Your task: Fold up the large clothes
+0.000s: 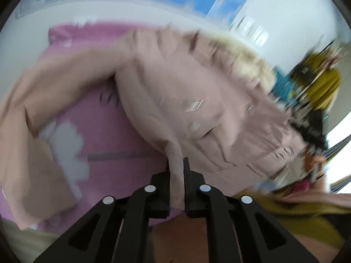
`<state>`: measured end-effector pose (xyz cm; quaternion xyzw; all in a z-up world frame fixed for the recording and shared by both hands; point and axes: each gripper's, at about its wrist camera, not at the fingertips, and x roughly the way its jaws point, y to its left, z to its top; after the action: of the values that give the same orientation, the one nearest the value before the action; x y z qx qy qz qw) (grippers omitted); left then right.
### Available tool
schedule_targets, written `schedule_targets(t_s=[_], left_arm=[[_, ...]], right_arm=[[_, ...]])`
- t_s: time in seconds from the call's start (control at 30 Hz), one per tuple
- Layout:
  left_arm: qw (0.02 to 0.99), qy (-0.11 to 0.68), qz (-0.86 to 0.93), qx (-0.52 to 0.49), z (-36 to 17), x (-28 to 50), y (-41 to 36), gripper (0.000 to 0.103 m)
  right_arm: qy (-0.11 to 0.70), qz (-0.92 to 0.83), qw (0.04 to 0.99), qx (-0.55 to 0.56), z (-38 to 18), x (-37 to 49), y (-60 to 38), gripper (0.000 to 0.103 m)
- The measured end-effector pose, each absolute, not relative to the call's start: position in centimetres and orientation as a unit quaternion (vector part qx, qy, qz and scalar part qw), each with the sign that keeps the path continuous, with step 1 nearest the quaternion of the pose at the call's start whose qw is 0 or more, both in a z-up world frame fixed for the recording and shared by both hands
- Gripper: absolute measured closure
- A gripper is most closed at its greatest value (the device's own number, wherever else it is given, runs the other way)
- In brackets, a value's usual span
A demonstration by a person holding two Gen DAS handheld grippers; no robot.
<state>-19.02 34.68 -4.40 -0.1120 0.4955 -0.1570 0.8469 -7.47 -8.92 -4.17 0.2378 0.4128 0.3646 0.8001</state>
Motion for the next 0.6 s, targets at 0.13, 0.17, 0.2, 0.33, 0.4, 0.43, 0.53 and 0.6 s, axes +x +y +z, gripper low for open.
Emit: schedule_targets(t_s=[0.13, 0.17, 0.2, 0.33, 0.4, 0.43, 0.53, 0.6], left_arm=[[0.855, 0.505, -0.091, -0.078, -5.6, -18.3, 35.6, 0.072], [0.869, 0.483, -0.075, -0.077, -4.5, -18.3, 36.3, 0.065], [0.880, 0.464, -0.064, -0.076, -3.5, -18.2, 36.9, 0.061], [0.919, 0.390, -0.055, -0.020, 0.9, -17.4, 36.4, 0.038], [0.922, 0.383, -0.058, 0.006, 1.5, -15.1, 35.2, 0.037], [0.921, 0.384, -0.060, 0.013, 1.4, -13.8, 34.8, 0.037], [0.914, 0.400, -0.056, 0.035, 0.3, -8.6, 33.4, 0.037], [0.904, 0.422, -0.045, 0.059, -1.1, -5.9, 33.1, 0.037]], right_arm=[[0.453, 0.296, 0.818, 0.196, -5.7, -6.8, -9.7, 0.076], [0.444, 0.279, 0.830, 0.192, -5.2, -6.7, -10.2, 0.062], [0.434, 0.261, 0.843, 0.181, -4.5, -6.8, -10.6, 0.051], [0.378, 0.273, 0.875, 0.131, -0.9, -5.7, -8.9, 0.040], [0.363, 0.290, 0.881, 0.095, 0.2, -4.1, -6.6, 0.040], [0.357, 0.292, 0.884, 0.076, 0.4, -3.2, -5.4, 0.040], [0.357, 0.307, 0.882, 0.029, 1.0, 0.8, -0.9, 0.039], [0.372, 0.322, 0.871, 0.012, 0.4, 3.9, 1.9, 0.038]])
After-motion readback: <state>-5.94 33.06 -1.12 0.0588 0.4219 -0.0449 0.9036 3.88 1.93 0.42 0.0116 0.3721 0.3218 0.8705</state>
